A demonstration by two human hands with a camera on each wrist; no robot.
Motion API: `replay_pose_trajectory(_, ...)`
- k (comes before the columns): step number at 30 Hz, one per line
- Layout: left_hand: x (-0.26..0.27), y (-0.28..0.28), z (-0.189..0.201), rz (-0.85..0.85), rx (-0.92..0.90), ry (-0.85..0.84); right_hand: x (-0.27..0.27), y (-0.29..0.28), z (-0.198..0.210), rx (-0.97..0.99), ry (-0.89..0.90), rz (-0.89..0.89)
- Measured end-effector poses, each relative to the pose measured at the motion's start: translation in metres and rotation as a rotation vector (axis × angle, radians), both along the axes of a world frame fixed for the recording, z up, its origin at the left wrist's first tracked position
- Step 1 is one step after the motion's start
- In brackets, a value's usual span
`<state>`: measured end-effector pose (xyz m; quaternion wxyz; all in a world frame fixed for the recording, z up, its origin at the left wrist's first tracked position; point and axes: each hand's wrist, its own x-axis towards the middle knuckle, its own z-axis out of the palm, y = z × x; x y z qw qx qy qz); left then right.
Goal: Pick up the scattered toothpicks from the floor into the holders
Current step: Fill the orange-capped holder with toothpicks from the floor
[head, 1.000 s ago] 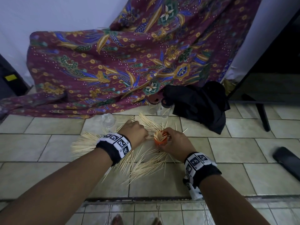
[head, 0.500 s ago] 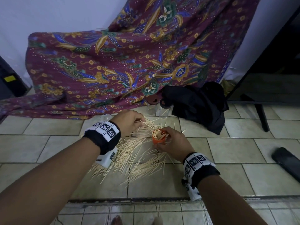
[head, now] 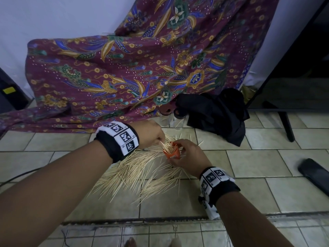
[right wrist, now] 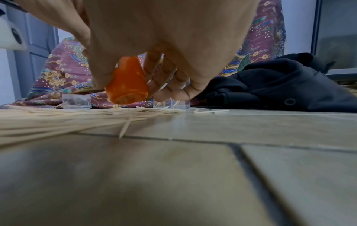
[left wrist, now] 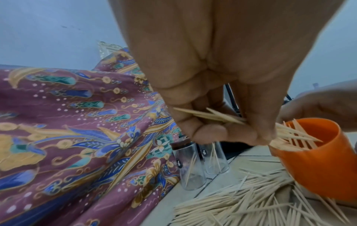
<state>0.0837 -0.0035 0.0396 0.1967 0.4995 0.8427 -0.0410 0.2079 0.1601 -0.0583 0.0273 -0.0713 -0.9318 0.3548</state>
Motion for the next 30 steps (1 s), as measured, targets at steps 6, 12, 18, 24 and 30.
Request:
replay_pose_trajectory(6,0.011,0.019,-0.002,-0.077,-0.069,0.114,0.001,-0.001,0.001,0.008,0.011,0.017)
replay_pose_trajectory(12,0.015,0.027,0.001,-0.036,-0.063,0.067,0.001,-0.001,0.003,0.022,0.011,0.018)
replay_pose_trajectory(18,0.013,0.022,0.010,0.040,0.102,-0.101,0.001,0.000,0.001,-0.003,0.018,0.000)
replay_pose_trajectory(24,0.009,0.017,0.010,0.049,0.244,-0.144,-0.001,0.002,-0.002,0.006,0.038,-0.011)
replay_pose_trajectory(30,0.007,0.013,0.007,0.078,0.338,-0.170,-0.001,0.001,-0.001,0.010,0.054,-0.009)
